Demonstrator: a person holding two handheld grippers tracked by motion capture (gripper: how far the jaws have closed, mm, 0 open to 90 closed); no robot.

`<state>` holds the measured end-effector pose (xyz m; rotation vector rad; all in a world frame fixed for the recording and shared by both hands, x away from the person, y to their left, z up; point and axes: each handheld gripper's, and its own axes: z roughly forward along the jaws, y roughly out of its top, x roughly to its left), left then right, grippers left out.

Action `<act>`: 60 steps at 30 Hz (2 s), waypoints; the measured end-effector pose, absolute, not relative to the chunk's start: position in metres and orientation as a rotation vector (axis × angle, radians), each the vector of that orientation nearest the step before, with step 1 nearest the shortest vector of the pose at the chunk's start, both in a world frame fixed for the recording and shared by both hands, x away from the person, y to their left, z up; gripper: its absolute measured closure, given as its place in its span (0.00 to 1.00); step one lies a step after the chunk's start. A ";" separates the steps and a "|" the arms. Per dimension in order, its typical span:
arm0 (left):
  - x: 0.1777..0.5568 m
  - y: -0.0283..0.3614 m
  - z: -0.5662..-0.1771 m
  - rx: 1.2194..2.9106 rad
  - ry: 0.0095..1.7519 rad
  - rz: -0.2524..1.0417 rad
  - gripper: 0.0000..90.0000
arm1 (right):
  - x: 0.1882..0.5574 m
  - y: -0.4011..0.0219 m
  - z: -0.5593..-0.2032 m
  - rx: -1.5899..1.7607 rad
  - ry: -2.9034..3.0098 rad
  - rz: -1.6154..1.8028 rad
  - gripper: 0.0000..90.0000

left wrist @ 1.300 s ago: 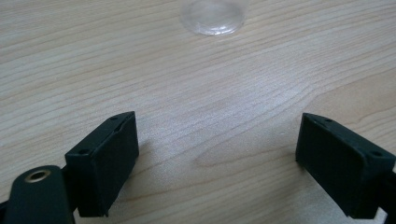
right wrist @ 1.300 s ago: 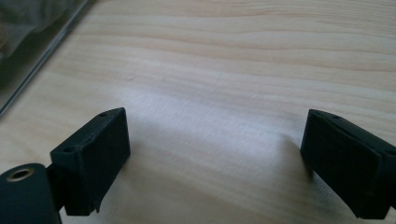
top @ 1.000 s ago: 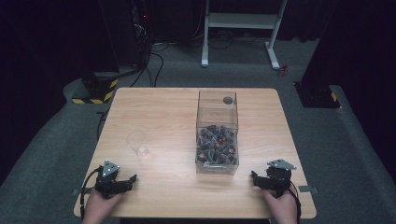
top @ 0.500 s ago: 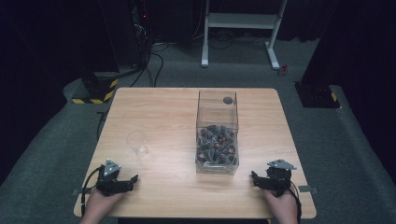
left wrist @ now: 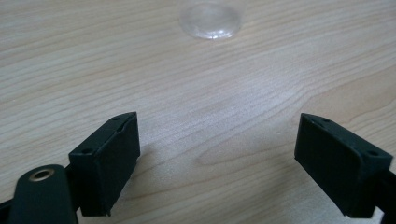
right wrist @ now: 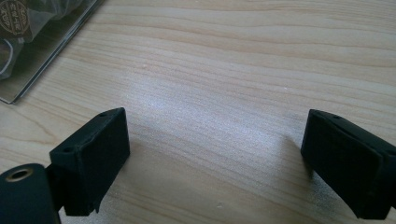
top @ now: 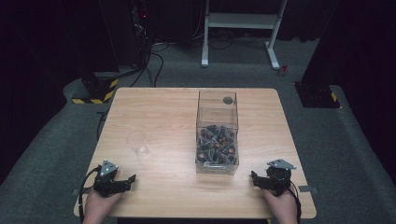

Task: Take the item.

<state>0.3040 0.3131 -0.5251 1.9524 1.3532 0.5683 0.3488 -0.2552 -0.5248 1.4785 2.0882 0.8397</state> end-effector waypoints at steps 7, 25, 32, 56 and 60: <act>0.298 0.314 -0.519 1.917 1.328 0.556 0.17 | 0.349 -0.255 -0.525 1.478 2.087 0.839 0.09; 0.295 0.300 -0.508 1.875 1.259 0.576 0.17 | 0.349 -0.255 -0.525 1.478 2.088 0.840 0.09; 0.298 0.293 -0.503 1.884 1.241 0.530 0.17 | 0.349 -0.255 -0.525 1.478 2.087 0.840 0.09; 0.307 0.259 -0.473 1.866 1.130 0.525 0.17 | 0.350 -0.256 -0.525 1.457 2.114 0.842 0.09; 0.308 0.255 -0.468 1.865 1.114 0.535 0.17 | 0.350 -0.256 -0.525 1.453 2.117 0.845 0.09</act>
